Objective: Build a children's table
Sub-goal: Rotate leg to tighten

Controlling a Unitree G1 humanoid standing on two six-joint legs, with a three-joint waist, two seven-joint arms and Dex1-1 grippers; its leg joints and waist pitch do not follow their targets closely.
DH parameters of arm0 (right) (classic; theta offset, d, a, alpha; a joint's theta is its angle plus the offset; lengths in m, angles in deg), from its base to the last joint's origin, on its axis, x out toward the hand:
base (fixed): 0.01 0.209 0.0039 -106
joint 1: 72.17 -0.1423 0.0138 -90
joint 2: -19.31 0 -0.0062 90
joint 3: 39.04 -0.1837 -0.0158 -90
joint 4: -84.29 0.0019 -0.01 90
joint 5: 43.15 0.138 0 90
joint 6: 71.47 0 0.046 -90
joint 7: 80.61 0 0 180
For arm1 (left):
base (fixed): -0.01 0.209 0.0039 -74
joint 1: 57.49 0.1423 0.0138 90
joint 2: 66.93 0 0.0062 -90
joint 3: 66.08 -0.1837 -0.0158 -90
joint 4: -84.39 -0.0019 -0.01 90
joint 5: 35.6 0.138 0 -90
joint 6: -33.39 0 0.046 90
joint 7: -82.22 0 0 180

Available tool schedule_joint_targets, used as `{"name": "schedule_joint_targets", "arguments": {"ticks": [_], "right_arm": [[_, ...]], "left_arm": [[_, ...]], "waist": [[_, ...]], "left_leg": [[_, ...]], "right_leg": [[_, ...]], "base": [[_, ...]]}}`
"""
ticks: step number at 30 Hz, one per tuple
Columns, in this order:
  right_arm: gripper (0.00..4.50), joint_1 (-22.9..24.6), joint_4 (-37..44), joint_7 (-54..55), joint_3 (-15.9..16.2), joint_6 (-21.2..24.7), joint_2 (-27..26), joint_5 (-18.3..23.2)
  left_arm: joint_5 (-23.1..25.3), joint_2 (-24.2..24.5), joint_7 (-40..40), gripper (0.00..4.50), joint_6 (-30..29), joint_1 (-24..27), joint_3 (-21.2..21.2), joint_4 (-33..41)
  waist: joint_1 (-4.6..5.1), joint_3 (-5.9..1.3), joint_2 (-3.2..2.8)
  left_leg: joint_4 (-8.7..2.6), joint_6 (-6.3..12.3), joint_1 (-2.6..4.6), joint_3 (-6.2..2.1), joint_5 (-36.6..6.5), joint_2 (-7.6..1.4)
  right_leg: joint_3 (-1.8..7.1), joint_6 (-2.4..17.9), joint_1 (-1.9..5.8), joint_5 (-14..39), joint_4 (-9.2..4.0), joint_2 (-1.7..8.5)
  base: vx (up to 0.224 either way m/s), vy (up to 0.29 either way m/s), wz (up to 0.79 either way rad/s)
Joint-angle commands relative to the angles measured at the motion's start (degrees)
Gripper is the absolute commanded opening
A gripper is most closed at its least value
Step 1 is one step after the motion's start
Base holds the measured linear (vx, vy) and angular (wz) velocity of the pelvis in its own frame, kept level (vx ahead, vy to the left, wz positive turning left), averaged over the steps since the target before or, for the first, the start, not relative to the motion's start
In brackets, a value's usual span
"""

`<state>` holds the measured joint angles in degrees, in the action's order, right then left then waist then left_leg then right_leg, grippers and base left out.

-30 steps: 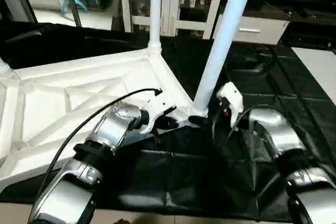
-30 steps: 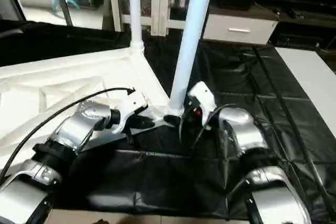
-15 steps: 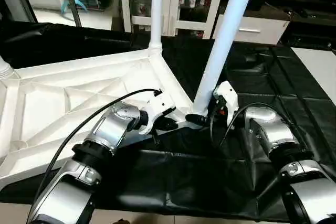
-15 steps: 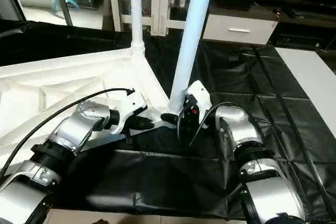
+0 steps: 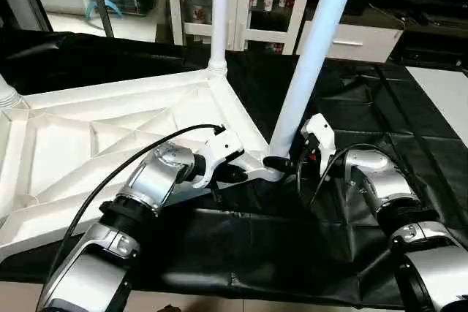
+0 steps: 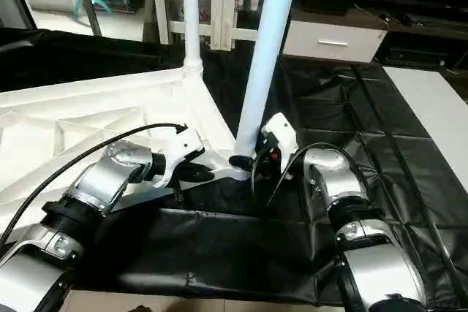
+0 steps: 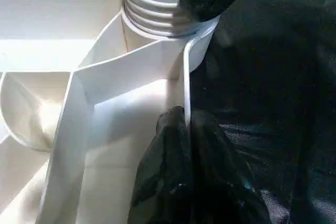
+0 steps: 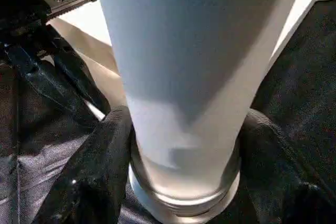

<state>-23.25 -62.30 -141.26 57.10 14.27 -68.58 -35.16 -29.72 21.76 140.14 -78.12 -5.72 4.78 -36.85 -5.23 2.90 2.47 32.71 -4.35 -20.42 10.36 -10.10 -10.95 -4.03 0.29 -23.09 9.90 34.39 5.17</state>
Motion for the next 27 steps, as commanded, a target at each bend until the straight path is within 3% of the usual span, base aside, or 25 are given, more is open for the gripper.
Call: {"name": "schedule_joint_targets", "arguments": {"ticks": [1,7,10,13,14,16,17,18,21,23,26,27], "right_arm": [[2.59,-0.81,-0.58,-0.93,0.26,-0.91,0.25,-1.37],[2.58,-0.18,-0.92,0.25,-0.05,-1.17,-0.1,-1.53],[2.57,0.79,-0.81,9.46,-1.69,-0.81,-1.75,-1.85],[2.57,2.05,0.32,18.14,-4.45,2.26,-4.47,-0.41],[2.57,2.54,1.09,25.86,-7.3,5.02,-6.75,1.21],[2.57,3.17,1.98,35.89,-9.25,7.06,-9.03,1.08],[2.57,3.26,2.12,37.15,-9.44,7.15,-9.33,0.99],[2.57,3.42,2.36,39.18,-9.85,7.33,-9.9,0.99],[2.56,4.34,4.35,51.13,-10.77,8.64,-14.21,-0.79],[2.56,5.34,7.09,62.59,-11.92,9.59,-18.2,-2.74],[2.56,6.43,9.91,72.36,-13.88,10.73,-21.13,-3.6],[2.56,6.87,11.07,74.97,-13.99,10.16,-22.04,-4.35]], "left_arm": [[0.78,0.0,1.65,0.0,-1.3,1.89,-3.17,-1.45],[0.82,-0.14,1.43,0.0,-1.21,1.89,-3.02,-1.52],[0.45,-0.84,-0.01,0.0,-0.91,1.64,-2.1,-1.81],[0.38,-1.6,-1.35,0.0,-0.55,1.08,-1.48,-2.7],[0.42,-2.11,-2.39,0.0,-0.27,0.68,-1.1,-3.38],[0.52,-2.83,-4.17,0.0,0.31,0.11,-0.46,-4.53],[0.53,-2.92,-4.4,0.0,0.36,0.03,-0.38,-4.68],[0.55,-3.06,-4.73,0.0,0.39,-0.1,-0.26,-4.91],[0.61,-3.72,-6.03,0.0,0.79,-0.65,0.16,-6.02],[0.75,-4.32,-7.51,0.0,1.17,-1.13,0.67,-7.03],[0.8,-4.62,-8.05,0.0,1.6,-1.46,0.89,-7.8],[0.8,-4.72,-8.22,0.0,1.68,-1.54,0.98,-7.96]], "waist": [[-0.04,-3.75,-0.14],[-0.04,-3.77,-0.12],[0.11,-3.55,-0.19],[0.71,-3.26,-0.25],[0.9,-3.14,-0.37],[1.33,-3.16,-0.75],[1.81,-3.15,-0.57],[1.86,-3.22,-0.86],[2.25,-3.18,-0.95],[2.75,-3.17,-1.03],[2.84,-3.17,-0.98],[2.93,-3.15,-1.1]], "left_leg": [[-3.32,3.83,0.3,-0.43,-11.95,-2.34],[-3.26,4.3,0.24,-0.41,-11.21,-2.29],[-3.47,3.64,0.29,-0.44,-12.42,-2.33],[-4.01,1.58,0.39,-0.77,-16.71,-2.18],[-4.17,0.81,0.4,-0.94,-18.14,-2.15],[-4.38,-0.3,0.55,-1.18,-19.69,-2.1],[-4.45,-0.97,0.54,-1.28,-21.01,-2.02],[-4.42,-1.16,0.66,-1.38,-21.51,-2.04],[-4.48,-1.23,0.53,-1.35,-22.32,-1.98],[-4.69,-2.38,0.55,-1.48,-22.53,-1.81],[-4.68,-2.51,1.06,-1.36,-23.88,-1.8],[-4.81,-2.74,0.9,-1.42,-24.37,-1.84]], "right_leg": [[2.38,15.96,3.02,9.52,-3.53,3.38],[2.38,16.27,3.1,8.49,-3.42,3.36],[2.43,15.54,2.88,11.06,-3.74,3.42],[2.36,12.79,2.79,18.46,-4.48,3.39],[2.31,11.44,2.68,21.33,-4.79,3.38],[2.34,10.41,2.36,23.05,-4.94,3.35],[2.17,9.57,2.2,24.64,-5.16,3.26],[2.15,9.41,2.2,25.06,-5.21,3.36],[2.26,9.37,1.94,24.1,-5.41,3.27],[2.3,8.73,1.71,24.4,-5.38,3.16],[2.44,8.26,1.12,23.45,-5.42,2.92],[2.45,7.92,1.23,22.72,-5.37,2.89]], "base": [[0.0,0.0,0.0],[0.0,0.0,0.0],[0.0,0.0,0.0],[0.0,0.0,0.0],[0.0,0.0,0.0],[0.0,0.0,0.0],[0.0,0.0,0.0],[0.0,0.0,0.0],[0.0,0.0,0.0],[0.0,0.0,0.0],[0.0,0.0,0.0],[0.0,0.0,0.0]]}}
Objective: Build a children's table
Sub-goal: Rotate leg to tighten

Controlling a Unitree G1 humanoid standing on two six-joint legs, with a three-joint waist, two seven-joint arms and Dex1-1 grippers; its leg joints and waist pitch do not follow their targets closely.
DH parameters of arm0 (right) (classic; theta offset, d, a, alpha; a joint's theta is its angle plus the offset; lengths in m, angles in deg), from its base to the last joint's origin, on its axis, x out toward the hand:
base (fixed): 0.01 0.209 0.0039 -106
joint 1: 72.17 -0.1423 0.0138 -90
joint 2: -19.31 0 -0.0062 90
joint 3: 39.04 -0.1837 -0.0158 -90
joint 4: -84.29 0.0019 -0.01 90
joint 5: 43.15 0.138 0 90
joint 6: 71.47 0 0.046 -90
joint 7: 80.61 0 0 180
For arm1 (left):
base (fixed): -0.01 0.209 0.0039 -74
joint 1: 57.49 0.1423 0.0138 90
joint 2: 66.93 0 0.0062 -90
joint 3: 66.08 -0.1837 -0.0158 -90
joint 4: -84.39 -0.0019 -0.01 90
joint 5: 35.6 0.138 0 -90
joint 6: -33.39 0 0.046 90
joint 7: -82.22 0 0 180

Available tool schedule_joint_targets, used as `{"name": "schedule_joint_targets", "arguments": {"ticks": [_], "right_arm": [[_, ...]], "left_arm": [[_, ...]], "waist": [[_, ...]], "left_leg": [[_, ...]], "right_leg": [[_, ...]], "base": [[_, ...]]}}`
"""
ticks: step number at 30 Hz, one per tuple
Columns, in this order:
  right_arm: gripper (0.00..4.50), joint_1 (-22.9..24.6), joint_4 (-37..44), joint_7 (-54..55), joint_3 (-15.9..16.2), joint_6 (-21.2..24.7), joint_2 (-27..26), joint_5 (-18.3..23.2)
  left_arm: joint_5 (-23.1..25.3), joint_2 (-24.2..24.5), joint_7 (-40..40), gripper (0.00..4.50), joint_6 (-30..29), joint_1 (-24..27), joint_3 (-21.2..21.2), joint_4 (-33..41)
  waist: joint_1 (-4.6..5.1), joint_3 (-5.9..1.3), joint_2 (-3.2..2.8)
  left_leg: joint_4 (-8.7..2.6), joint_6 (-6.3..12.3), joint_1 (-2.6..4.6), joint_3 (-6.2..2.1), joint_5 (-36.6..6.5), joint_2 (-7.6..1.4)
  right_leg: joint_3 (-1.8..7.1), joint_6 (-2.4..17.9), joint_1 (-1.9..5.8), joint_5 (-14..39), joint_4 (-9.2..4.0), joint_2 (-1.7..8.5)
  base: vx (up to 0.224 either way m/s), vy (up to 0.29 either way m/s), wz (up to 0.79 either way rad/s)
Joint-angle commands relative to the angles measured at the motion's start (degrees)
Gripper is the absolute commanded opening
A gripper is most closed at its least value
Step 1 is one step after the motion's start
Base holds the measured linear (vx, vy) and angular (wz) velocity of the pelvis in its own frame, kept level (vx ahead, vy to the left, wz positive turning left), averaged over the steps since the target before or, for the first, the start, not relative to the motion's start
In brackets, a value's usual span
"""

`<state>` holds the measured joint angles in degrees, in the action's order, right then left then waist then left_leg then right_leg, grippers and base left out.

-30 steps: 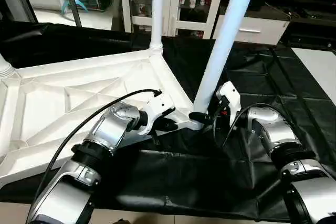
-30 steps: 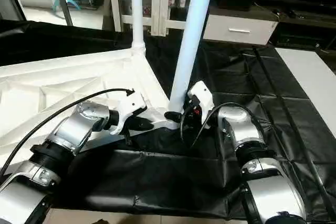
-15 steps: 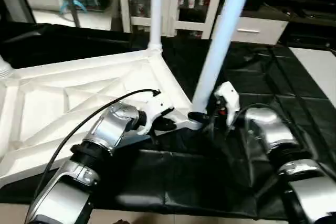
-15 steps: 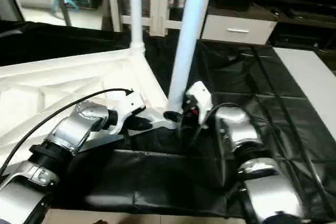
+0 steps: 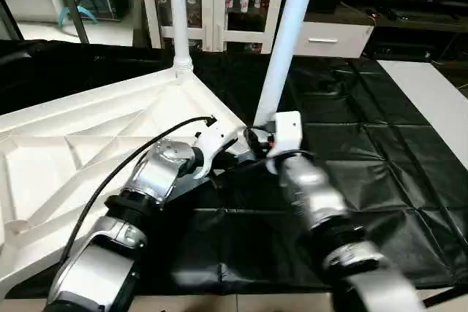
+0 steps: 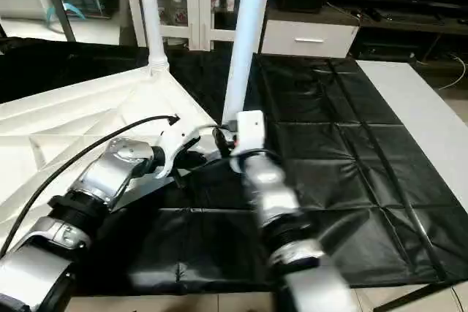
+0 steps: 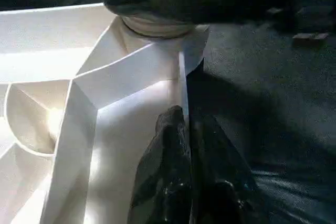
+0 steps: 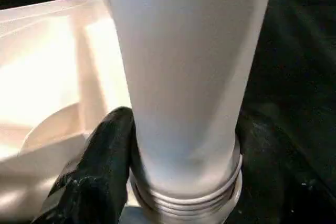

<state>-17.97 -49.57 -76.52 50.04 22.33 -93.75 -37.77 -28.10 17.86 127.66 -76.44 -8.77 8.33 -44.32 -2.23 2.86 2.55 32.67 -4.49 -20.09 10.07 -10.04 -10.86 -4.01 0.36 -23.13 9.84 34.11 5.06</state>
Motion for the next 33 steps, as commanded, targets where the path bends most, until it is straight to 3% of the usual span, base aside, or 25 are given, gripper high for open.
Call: {"name": "schedule_joint_targets", "arguments": {"ticks": [1,2,6,9,10,15,18,24,29,32,33], "right_arm": [[2.56,1.87,-0.81,11.3,-6.63,1.62,2.39,-2.28],[2.56,2.07,-0.16,12.03,-6.19,1.49,1.98,-2.63],[2.56,1.51,0.92,7.37,-5.4,-1.86,-0.46,0.42],[2.56,1.63,2.58,7.15,-4.59,-1.71,-0.26,0.01],[3.12,1.89,4.18,5.63,-3.75,-1.75,0.74,-0.15],[3.6,2.74,8.95,1.04,-3.42,1.02,4.14,1.68],[3.79,3.55,11.55,-2.92,-2.79,2.33,7.14,2.3],[4.4,4.7,14.21,-29.14,5.0,8.43,19.5,2.32],[4.46,6.13,16.23,-50.4,10.4,8.82,28.88,3.71],[4.46,6.24,16.45,-53.34,11.29,9.12,30.37,4.02],[4.46,6.1,16.14,-54.59,11.79,8.49,31.08,3.76]], "left_arm": [[-0.81,-0.9,4.14,0.0,0.05,1.47,-2.48,-0.6],[-0.78,-0.96,4.04,0.0,0.12,1.43,-2.41,-0.74],[-0.98,-0.91,3.89,0.0,0.21,1.47,-2.17,-0.84],[-0.9,-0.91,3.96,0.0,0.44,1.43,-2.06,-1.1],[-0.87,-0.8,4.1,0.0,0.56,1.53,-2.09,-1.08],[-0.86,-0.32,4.95,0.0,0.57,1.99,-2.4,-0.52],[-0.91,0.05,5.83,0.0,0.49,2.37,-2.79,0.02],[-1.08,1.1,9.37,0.0,-0.02,2.98,-4.09,1.24],[-1.38,2.88,14.62,0.0,-1.2,4.21,-6.54,3.89],[-1.46,3.05,15.05,0.0,-1.43,4.41,-6.73,4.32],[-1.52,3.15,15.43,0.0,-1.54,4.48,-6.86,4.51]], "waist": [[-0.04,-3.18,-0.83],[-0.28,-3.22,-1.07],[-0.49,-3.42,-0.89],[-0.72,-3.46,-0.81],[-0.87,-3.51,-0.64],[-1.84,-3.58,-0.77],[-2.53,-3.55,-0.73],[-2.87,-3.42,-0.97],[-3.1,-3.35,-0.65],[-3.14,-3.32,-0.65],[-3.12,-3.29,-0.37]], "left_leg": [[-4.74,-2.47,0.63,-1.06,-24.63,-1.94],[-4.65,-2.3,0.93,-0.89,-24.56,-1.97],[-4.6,-1.22,0.2,-0.73,-20.56,-1.93],[-4.42,-0.32,-0.02,-0.46,-17.31,-1.8],[-4.38,-0.09,-0.12,-0.41,-15.84,-1.78],[-4.12,0.94,0.23,-0.08,-11.61,-1.94],[-4.09,1.18,0.07,-0.02,-11.43,-1.9],[-3.93,1.76,-0.14,-0.15,-13.01,-1.9],[-3.75,2.78,-0.22,-0.15,-13.21,-2.14],[-3.77,2.86,-0.07,-0.24,-13.91,-2.27],[-3.77,2.8,-0.08,-0.22,-14.06,-2.26]], "right_leg": [[2.39,7.72,1.27,22.33,-5.12,2.89],[2.56,7.94,0.97,20.74,-5.1,2.91],[2.77,8.93,1.71,15.08,-4.41,3.06],[2.81,9.56,2.1,12.14,-4.13,3.06],[2.79,9.58,2.35,11.15,-3.98,3.06],[2.85,11.04,2.46,4.86,-3.26,2.86],[2.87,10.87,2.76,5.28,-3.36,3.03],[2.74,11.19,3.18,8.39,-3.73,3.11],[2.66,12.53,3.24,9.53,-3.83,3.28],[2.55,12.94,3.16,11.36,-4.01,3.28],[2.55,12.79,3.11,11.97,-4.1,3.31]], "base": [[0.0,0.0,0.0],[0.0,0.0,0.0],[0.0,0.0,0.0],[0.0,0.0,0.0],[0.0,0.0,0.0],[0.0,0.0,0.0],[0.0,0.0,0.0],[0.0,0.0,0.0],[0.0,0.0,0.0],[0.0,0.0,0.0],[0.0,0.0,0.0]]}}
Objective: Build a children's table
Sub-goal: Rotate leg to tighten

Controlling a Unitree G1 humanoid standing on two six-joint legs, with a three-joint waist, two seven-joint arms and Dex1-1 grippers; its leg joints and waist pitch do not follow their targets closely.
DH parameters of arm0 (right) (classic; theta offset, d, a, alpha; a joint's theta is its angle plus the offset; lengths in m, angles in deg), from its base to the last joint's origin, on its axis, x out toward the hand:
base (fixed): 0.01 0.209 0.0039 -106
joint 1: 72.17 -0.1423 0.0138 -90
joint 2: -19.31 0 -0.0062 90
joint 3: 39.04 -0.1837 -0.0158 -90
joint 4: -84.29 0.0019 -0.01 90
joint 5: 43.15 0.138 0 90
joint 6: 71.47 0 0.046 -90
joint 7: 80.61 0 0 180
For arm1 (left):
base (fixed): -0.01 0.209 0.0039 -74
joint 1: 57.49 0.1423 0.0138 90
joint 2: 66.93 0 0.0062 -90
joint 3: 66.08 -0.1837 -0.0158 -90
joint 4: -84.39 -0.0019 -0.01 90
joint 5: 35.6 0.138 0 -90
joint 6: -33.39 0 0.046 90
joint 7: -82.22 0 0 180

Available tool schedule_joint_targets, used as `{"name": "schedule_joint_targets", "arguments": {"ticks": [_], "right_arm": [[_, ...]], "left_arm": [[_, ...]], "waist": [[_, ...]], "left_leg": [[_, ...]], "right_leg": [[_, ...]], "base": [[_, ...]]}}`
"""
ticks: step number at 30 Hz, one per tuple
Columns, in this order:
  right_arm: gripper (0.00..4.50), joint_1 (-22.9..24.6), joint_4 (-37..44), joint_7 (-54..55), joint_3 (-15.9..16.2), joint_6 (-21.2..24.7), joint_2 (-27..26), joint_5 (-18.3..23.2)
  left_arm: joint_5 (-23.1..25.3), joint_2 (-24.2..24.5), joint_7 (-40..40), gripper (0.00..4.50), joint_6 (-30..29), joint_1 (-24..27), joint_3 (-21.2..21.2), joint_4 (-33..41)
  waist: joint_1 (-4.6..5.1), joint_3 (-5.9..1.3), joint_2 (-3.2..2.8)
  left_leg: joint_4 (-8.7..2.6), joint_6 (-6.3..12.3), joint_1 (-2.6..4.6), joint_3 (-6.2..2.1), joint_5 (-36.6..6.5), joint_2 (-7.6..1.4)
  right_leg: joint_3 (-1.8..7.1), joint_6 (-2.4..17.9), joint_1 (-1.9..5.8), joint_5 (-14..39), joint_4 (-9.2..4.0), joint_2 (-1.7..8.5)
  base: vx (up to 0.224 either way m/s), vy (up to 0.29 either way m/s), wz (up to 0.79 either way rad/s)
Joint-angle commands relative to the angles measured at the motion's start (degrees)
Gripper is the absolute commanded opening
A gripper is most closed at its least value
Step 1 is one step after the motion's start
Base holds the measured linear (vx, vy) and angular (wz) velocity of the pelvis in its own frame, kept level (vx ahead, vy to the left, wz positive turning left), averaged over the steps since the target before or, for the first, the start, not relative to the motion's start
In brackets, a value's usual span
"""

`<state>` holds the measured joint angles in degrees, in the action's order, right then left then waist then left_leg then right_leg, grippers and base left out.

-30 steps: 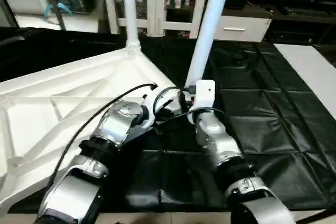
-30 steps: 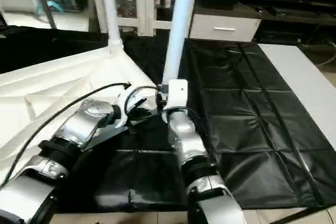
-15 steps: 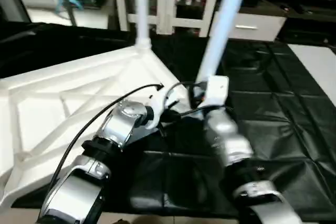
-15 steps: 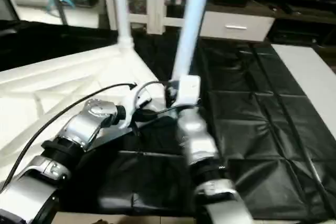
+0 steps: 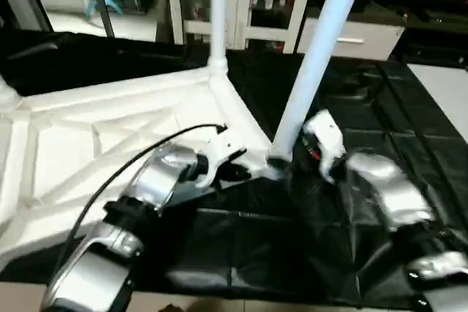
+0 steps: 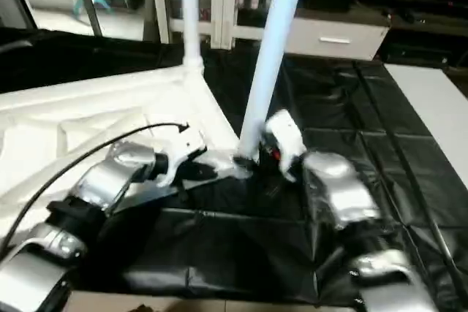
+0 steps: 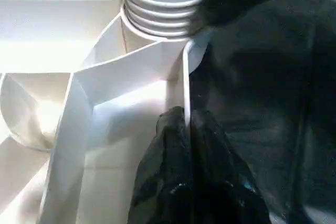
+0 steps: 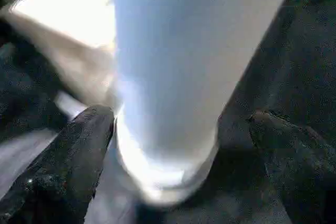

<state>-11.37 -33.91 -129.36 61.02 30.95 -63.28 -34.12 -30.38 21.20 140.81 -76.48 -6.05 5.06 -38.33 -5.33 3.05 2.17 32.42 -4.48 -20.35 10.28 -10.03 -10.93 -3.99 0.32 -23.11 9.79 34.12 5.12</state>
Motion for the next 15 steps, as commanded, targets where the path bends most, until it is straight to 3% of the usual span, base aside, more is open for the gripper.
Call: {"name": "schedule_joint_targets", "arguments": {"ticks": [1,4,9,15], "right_arm": [[4.46,-0.72,0.08,-2.96,1.13,-0.41,1.1,0.07],[4.46,-1.6,-1.11,-6.84,2.09,-0.91,2.08,-0.11],[4.46,-2.92,-3.47,-8.2,0.59,-1.35,0.98,0.84],[3.91,-4.15,-7.15,-8.23,0.37,-2.96,0.21,0.24]], "left_arm": [[0.7,0.04,2.92,0.0,-1.66,1.91,-3.85,-1.11],[0.68,0.56,3.94,0.0,-2.27,2.42,-4.19,0.21],[0.68,1.06,4.38,0.0,-2.81,2.67,-4.37,1.08],[0.77,1.31,4.68,0.0,-3.27,2.89,-4.45,1.73]], "waist": [[-0.03,-3.49,-0.02],[-0.06,-3.5,-0.01],[-0.04,-3.71,-0.06],[-0.17,-3.8,-0.07]], "left_leg": [[-3.52,2.62,0.18,-0.49,-14.29,-2.17],[-3.49,2.58,0.36,-0.51,-14.71,-2.29],[-3.33,3.04,0.18,-0.5,-12.49,-2.23],[-3.2,3.22,0.23,-0.43,-11.41,-2.2]], "right_leg": [[2.5,12.66,3.09,13.08,-4.12,3.3],[2.5,12.67,2.91,14.22,-4.22,3.37],[2.45,13.99,3.06,10.54,-3.69,3.3],[2.38,14.69,3.12,9.16,-3.56,3.28]], "base": [[0.0,0.0,0.0],[0.0,0.0,0.0],[0.0,0.0,0.0],[0.0,0.0,0.0]]}}
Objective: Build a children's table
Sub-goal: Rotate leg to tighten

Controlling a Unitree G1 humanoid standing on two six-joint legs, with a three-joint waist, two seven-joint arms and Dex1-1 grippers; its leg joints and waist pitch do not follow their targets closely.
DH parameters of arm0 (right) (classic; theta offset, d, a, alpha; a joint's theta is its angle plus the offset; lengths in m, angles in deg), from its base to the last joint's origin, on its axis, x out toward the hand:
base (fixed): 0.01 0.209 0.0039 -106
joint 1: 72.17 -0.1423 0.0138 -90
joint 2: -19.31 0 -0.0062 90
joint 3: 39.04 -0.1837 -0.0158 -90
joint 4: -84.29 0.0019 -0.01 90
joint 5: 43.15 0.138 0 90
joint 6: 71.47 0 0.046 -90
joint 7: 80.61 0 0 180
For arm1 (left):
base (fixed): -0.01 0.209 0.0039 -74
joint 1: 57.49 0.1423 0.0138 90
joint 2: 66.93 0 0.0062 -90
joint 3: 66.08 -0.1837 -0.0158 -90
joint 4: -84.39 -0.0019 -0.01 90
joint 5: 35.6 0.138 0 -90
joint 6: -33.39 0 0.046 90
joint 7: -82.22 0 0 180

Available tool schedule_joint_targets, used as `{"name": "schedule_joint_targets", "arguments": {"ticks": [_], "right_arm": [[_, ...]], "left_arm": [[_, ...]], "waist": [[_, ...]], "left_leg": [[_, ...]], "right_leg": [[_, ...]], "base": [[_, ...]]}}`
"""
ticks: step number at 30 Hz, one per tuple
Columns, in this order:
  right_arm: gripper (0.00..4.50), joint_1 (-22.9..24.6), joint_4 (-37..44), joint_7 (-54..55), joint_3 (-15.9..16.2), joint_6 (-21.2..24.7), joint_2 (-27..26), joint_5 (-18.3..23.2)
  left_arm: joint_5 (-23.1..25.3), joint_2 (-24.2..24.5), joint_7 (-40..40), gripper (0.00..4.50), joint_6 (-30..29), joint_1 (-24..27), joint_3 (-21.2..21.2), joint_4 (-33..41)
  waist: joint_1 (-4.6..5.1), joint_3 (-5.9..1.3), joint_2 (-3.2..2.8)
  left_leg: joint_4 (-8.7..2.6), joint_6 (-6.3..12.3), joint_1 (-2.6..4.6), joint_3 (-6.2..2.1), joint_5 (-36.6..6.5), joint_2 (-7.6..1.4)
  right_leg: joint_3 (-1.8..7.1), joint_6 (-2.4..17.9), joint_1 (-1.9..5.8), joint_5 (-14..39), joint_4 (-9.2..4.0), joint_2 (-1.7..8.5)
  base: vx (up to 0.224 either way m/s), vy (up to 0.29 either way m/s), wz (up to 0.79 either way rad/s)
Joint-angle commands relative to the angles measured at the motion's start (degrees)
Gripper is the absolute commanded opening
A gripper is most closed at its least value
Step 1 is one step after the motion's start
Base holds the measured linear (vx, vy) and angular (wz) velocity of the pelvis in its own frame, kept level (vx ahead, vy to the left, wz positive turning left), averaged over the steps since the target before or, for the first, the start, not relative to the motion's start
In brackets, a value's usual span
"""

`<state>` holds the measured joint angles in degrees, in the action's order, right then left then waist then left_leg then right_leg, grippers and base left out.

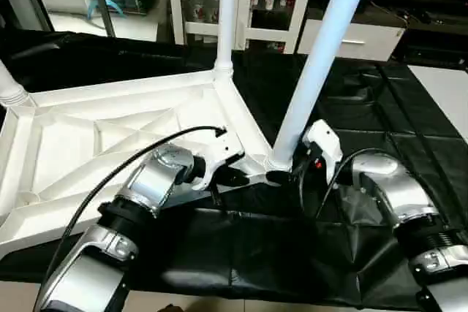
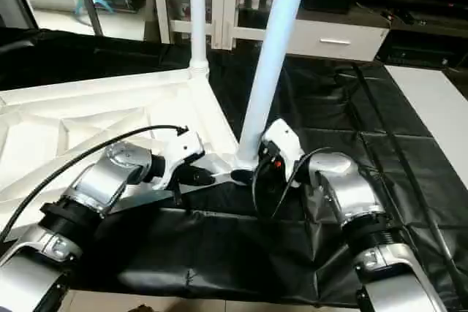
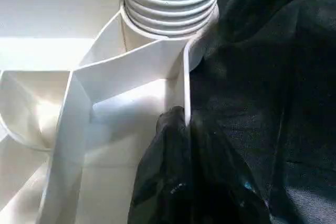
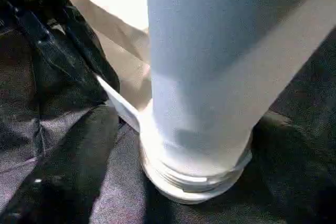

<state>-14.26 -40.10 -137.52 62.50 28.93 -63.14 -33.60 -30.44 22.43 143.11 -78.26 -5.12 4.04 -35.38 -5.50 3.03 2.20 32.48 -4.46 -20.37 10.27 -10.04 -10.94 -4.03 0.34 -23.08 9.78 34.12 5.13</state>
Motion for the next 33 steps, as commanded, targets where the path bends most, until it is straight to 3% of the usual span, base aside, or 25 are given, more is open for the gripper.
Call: {"name": "schedule_joint_targets", "arguments": {"ticks": [1,5,12,20,23,25,27,28,29,30,33], "right_arm": [[3.8,-1.45,-1.48,0.07,-1.2,-1.06,-0.08,-0.38],[3.41,-2.15,-3.27,-0.06,-1.23,-1.77,-0.45,-0.94],[2.9,-3.01,-5.27,-0.18,-1.89,-2.81,-0.95,-0.5],[2.74,-2.13,-6.51,-0.53,-2.83,-3.78,-1.9,0.3],[2.73,-0.83,-5.75,3.11,-4.64,-3.38,-3.99,1.39],[2.73,0.13,-5.17,7.1,-5.51,-3.64,-5.68,1.23],[2.73,2.41,-3.53,17.56,-7.84,-3.85,-10.37,1.3],[2.73,2.41,-3.53,17.56,-7.84,-3.85,-10.37,1.3],[2.73,3.23,-3.01,23.88,-9.32,-4.28,-12.95,0.97],[2.73,3.51,-2.8,26.75,-9.91,-4.87,-13.99,0.63],[2.73,4.49,-1.56,37.48,-12.48,-5.65,-18.96,-0.05]], "left_arm": [[0.82,0.09,2.38,0.0,-1.55,2.0,-3.45,-1.11],[0.78,0.2,2.33,0.0,-1.82,2.17,-3.58,-0.68],[0.78,0.25,2.19,0.0,-1.95,2.38,-3.63,-0.4],[0.8,0.38,2.28,0.0,-2.07,2.84,-3.83,0.14],[0.78,0.12,1.89,0.0,-2.06,2.71,-3.68,-0.06],[0.68,-0.37,0.93,0.0,-2.13,2.54,-3.17,-0.42],[0.77,-1.53,-1.25,0.0,-2.17,1.97,-2.38,-1.6],[0.77,-1.53,-1.25,0.0,-2.17,1.97,-2.38,-1.6],[0.86,-1.98,-1.97,0.0,-1.97,1.75,-2.24,-2.07],[0.91,-2.18,-2.36,0.0,-1.82,1.64,-2.15,-2.31],[1.02,-3.0,-3.52,0.0,-1.6,1.15,-1.91,-3.18]], "waist": [[0.01,-3.78,-0.07],[0.0,-3.7,-0.04],[0.06,-3.79,-0.01],[0.15,-3.86,-0.13],[0.23,-3.81,-0.14],[0.34,-3.59,-0.2],[0.67,-3.21,-0.13],[0.67,-3.21,-0.13],[1.05,-3.2,-0.07],[1.18,-3.1,-0.12],[1.92,-3.23,-0.42]], "left_leg": [[-3.23,3.2,0.24,-0.4,-11.38,-2.17],[-3.3,2.89,0.28,-0.43,-12.35,-2.19],[-3.22,3.27,0.25,-0.4,-11.64,-2.19],[-3.16,3.41,0.18,-0.41,-11.32,-2.16],[-3.26,3.21,0.26,-0.44,-11.92,-2.18],[-3.44,2.63,0.25,-0.46,-13.22,-2.18],[-3.9,1.04,0.46,-0.66,-17.16,-2.12],[-3.9,1.04,0.46,-0.66,-17.16,-2.12],[-4.12,-0.19,0.46,-1.1,-19.66,-2.07],[-4.26,-0.9,0.6,-1.2,-20.53,-2.03],[-4.35,-1.52,0.69,-1.52,-22.45,-1.98]], "right_leg": [[2.42,14.7,3.1,9.14,-3.55,3.25],[2.42,14.13,3.08,11.08,-3.69,3.3],[2.41,14.5,3.09,9.75,-3.5,3.24],[2.39,14.94,3.17,8.87,-3.42,3.27],[2.39,14.69,3.13,9.9,-3.53,3.25],[2.43,14.05,2.99,11.99,-3.8,3.29],[2.38,11.74,2.66,18.88,-4.54,3.32],[2.38,11.74,2.66,18.88,-4.54,3.32],[2.17,9.35,2.62,24.82,-5.0,3.49],[2.13,7.88,2.29,27.58,-5.46,3.49],[2.08,6.88,1.86,29.01,-5.8,3.6]], "base": [[0.0,0.0,0.0],[0.0,0.0,0.0],[0.0,0.0,0.0],[0.0,0.0,0.0],[0.0,0.0,0.0],[0.0,0.0,0.0],[0.0,0.0,0.0],[0.0,0.0,0.0],[0.0,0.0,0.0],[0.0,0.0,0.0],[0.0,0.0,0.0]]}}
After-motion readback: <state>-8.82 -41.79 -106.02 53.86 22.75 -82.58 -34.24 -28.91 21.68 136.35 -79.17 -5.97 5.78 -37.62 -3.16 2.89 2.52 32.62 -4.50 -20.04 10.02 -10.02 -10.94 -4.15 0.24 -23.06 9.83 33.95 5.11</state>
